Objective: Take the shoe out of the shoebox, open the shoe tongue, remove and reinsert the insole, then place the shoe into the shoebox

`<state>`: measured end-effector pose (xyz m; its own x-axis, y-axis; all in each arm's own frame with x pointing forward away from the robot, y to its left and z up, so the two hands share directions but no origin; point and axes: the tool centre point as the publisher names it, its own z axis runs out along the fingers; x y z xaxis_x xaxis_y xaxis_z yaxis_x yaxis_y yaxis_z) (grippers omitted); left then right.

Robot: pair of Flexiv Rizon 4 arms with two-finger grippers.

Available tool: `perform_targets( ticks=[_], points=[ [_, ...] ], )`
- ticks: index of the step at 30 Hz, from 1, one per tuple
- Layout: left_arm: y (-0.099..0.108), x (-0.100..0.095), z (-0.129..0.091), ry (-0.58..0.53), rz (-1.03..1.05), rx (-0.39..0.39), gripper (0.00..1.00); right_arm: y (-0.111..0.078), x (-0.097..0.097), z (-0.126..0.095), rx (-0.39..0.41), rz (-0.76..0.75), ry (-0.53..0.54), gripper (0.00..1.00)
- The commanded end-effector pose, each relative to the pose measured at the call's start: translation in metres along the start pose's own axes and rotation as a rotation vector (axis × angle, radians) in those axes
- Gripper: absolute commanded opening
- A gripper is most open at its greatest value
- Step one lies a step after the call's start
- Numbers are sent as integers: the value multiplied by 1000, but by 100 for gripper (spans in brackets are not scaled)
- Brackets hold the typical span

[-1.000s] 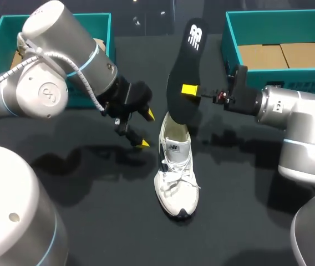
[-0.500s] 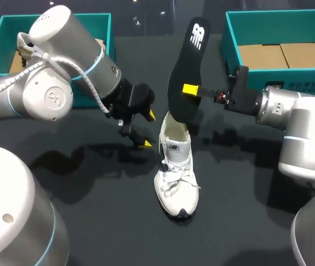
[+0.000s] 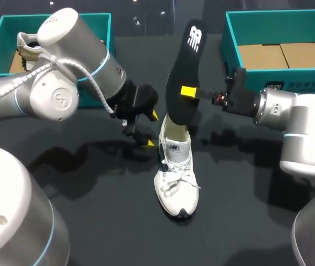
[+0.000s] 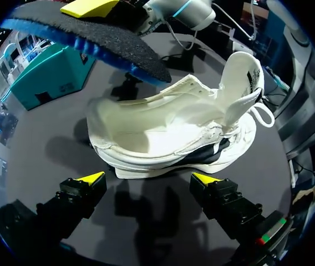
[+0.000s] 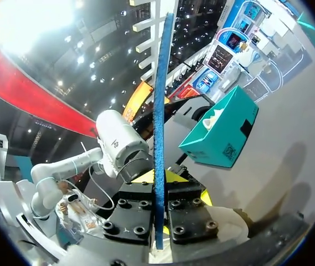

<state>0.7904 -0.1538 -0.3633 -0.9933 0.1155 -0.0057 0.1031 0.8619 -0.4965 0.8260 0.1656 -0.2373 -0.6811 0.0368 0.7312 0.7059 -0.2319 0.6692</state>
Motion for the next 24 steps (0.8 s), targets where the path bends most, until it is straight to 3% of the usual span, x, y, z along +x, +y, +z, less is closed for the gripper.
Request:
perform_targets(
  ticks=[1, 7, 24],
  points=[
    [1, -4, 7, 49, 3, 37, 100, -5, -11, 7, 20, 7, 31, 0],
    [1, -4, 7, 49, 3, 37, 100, -15, -15, 13, 78, 18, 110, 0],
    [1, -4, 7, 49, 3, 37, 100, -18, -19, 15, 58, -32, 134, 0]
  ],
)
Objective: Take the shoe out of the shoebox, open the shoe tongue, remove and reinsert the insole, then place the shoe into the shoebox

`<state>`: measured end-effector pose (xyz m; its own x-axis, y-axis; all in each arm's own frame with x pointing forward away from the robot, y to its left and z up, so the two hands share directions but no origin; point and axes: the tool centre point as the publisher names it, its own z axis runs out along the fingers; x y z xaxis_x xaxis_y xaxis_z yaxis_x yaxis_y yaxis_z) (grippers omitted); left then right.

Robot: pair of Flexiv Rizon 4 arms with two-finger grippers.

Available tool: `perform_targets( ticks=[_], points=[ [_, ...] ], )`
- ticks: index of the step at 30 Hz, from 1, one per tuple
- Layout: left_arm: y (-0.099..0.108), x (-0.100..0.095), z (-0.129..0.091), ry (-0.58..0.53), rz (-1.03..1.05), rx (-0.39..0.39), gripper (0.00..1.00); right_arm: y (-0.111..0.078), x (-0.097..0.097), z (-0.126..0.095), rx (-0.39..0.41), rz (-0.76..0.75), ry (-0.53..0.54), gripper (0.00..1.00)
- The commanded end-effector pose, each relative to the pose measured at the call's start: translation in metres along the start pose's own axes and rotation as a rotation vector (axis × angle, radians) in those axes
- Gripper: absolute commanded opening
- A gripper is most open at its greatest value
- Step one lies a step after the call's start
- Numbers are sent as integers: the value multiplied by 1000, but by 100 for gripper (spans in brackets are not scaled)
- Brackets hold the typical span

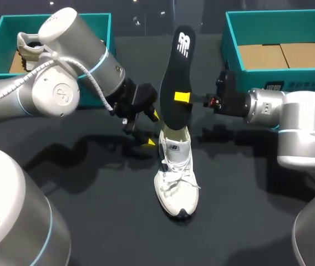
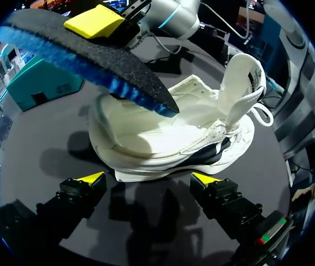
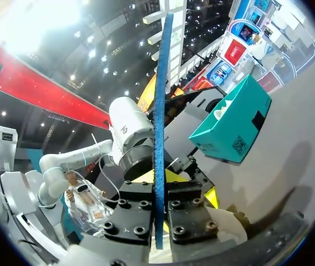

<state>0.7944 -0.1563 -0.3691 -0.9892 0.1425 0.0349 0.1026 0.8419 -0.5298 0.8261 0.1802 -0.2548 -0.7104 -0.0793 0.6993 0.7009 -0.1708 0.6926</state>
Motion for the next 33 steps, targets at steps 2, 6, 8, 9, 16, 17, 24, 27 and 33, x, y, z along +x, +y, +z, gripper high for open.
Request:
perform_targets(
  ticks=[2, 6, 8, 9, 16, 17, 24, 27, 33],
  points=[
    [0, 0, 1, 0, 0, -2, 100, -5, -10, 3, -12, -25, 12, 0],
    [0, 0, 1, 0, 0, -2, 100, -9, -12, 3, -14, -66, 6, 0],
    [0, 0, 1, 0, 0, -2, 100, -11, -13, 2, -15, -81, 7, 0],
    [0, 0, 1, 0, 0, -2, 100, -11, -13, 2, -18, -92, 4, 0],
    [0, 0, 1, 0, 0, -2, 100, -17, -11, -1, -9, -145, 14, 0],
    [0, 0, 1, 0, 0, -2, 100, -19, -11, -1, -7, -150, 14, 0],
    [0, 0, 1, 0, 0, -2, 100, -29, -13, -4, 17, -194, 11, 0],
    [0, 0, 1, 0, 0, -2, 100, -35, -15, -5, 35, -204, 3, 0],
    [0, 0, 1, 0, 0, -2, 100, -46, -18, -6, 61, -189, -11, 0]
  ],
)
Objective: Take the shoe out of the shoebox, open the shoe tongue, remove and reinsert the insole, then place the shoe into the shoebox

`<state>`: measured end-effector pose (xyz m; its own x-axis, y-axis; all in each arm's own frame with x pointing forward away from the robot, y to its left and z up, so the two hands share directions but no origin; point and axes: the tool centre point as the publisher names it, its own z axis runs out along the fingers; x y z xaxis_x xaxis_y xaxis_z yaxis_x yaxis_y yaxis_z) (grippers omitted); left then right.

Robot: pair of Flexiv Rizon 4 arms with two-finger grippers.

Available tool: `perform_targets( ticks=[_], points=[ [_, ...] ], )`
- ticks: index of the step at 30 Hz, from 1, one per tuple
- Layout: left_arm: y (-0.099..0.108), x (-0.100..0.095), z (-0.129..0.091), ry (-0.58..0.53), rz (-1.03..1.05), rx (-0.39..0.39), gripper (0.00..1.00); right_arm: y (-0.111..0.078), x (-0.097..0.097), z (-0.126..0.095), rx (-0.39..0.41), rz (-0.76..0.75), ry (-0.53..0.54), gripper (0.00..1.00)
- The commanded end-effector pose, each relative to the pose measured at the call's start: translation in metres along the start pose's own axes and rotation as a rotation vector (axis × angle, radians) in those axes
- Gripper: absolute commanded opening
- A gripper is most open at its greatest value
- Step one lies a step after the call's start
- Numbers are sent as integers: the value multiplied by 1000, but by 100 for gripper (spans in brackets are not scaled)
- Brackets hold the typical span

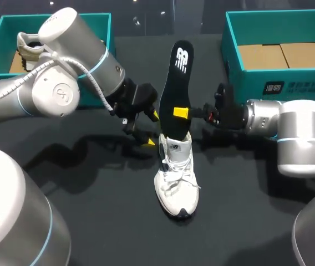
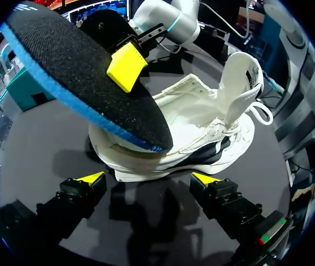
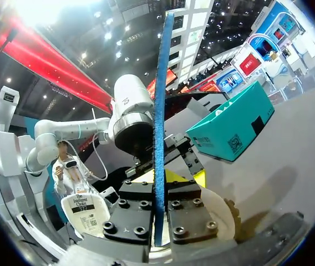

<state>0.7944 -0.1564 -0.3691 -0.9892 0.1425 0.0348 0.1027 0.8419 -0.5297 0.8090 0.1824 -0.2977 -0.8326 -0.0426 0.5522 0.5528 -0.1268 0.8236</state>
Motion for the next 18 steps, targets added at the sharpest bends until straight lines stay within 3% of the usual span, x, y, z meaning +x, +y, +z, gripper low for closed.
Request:
perform_targets(
  ticks=[1, 13, 18],
  points=[
    [0, 0, 1, 0, 0, -2, 100, -4, 1, 1, 5, 6, -2, 0],
    [0, 0, 1, 0, 0, -2, 100, -4, 1, 1, 5, 6, -2, 0],
    [0, 0, 1, 0, 0, -2, 100, -16, -4, -3, 3, -5, -8, 0]
  ],
)
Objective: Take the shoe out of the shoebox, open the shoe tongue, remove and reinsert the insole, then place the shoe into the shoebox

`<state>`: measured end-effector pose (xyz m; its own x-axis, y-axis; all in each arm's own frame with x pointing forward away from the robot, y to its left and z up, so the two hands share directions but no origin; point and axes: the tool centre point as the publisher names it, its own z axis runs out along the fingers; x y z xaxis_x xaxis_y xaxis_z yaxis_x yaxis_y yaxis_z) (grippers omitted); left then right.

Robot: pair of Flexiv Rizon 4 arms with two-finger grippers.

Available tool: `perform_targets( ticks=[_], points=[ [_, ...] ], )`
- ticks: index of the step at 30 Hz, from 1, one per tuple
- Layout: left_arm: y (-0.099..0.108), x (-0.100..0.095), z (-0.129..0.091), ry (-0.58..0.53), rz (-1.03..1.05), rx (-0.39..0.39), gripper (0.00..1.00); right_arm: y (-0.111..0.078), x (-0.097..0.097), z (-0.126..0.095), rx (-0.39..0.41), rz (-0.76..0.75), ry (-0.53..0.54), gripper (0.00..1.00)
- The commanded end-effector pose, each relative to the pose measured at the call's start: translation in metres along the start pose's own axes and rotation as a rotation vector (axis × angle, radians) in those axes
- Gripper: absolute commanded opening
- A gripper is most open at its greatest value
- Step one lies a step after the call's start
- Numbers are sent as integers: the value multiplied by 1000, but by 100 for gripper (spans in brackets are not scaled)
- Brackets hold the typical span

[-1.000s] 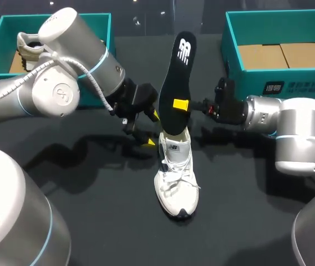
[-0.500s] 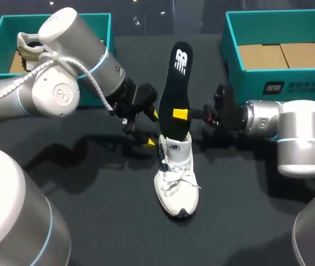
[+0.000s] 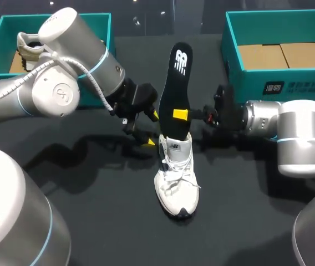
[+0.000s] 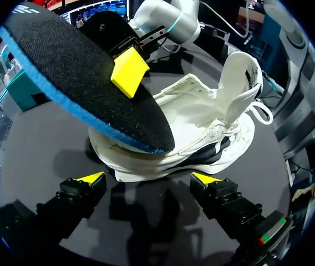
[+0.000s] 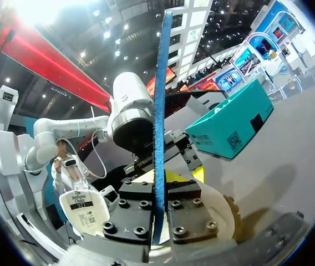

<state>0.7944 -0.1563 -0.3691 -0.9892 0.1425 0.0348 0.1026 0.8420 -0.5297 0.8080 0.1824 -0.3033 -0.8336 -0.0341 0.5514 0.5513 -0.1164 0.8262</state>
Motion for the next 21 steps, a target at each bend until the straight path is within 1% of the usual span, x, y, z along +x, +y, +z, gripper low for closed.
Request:
perform_targets(
  ticks=[1, 11, 21],
  points=[
    [0, 0, 1, 0, 0, -2, 100, -13, -2, -3, -7, -4, -4, 0],
    [0, 0, 1, 0, 0, -2, 100, -36, 1, -7, 0, 35, -20, 0],
    [0, 0, 1, 0, 0, -2, 100, -59, 7, -14, 41, 73, -49, 0]
  ],
)
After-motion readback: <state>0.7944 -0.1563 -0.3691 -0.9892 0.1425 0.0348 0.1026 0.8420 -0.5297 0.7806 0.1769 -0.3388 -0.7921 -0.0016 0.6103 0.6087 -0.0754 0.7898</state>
